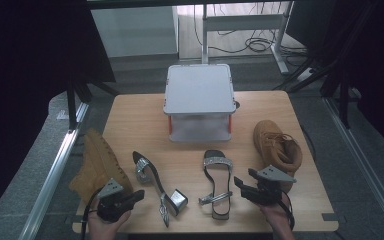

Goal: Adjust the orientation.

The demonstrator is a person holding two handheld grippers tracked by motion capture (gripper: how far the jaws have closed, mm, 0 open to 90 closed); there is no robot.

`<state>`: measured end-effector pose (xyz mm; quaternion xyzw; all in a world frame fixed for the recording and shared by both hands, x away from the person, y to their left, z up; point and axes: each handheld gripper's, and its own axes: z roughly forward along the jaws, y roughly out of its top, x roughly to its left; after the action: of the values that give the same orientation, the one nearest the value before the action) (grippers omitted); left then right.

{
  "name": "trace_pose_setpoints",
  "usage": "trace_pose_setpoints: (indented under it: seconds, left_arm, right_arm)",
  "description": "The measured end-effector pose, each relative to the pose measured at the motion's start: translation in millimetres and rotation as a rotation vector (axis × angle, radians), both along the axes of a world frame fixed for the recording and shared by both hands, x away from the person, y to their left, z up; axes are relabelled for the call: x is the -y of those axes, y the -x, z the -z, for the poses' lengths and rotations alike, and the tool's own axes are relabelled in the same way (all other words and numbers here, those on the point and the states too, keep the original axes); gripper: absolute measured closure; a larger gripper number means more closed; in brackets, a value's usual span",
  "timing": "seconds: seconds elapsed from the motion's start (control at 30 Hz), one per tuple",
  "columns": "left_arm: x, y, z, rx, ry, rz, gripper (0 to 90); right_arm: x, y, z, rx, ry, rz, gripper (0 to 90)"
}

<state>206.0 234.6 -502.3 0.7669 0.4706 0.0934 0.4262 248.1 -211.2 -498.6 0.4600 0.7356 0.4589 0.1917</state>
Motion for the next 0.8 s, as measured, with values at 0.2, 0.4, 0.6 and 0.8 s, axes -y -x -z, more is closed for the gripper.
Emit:
trace_pose_setpoints:
  seconds: [0.2, 0.4, 0.6, 0.8]
  left_arm:
    - [15.8, -4.1, 6.2, -0.012, -0.046, 0.024, 89.5]
    - [22.1, -4.9, 7.6, -0.006, -0.055, 0.038, 89.7]
    - [24.7, -8.4, 6.6, -0.006, -0.048, 0.038, 89.7]
    - [32.5, -16.9, 5.1, 0.0, -0.054, 0.045, 89.7]
  right_arm:
    - [6.3, -2.9, 3.5, -0.013, 0.0, 0.024, 36.2]
    - [9.4, -3.4, 3.1, -0.01, -0.002, 0.038, 36.2]
    - [9.8, -4.1, 4.6, -0.017, 0.001, 0.044, 36.2]
    - [12.1, -4.3, 4.3, -0.016, 0.004, 0.052, 36.3]
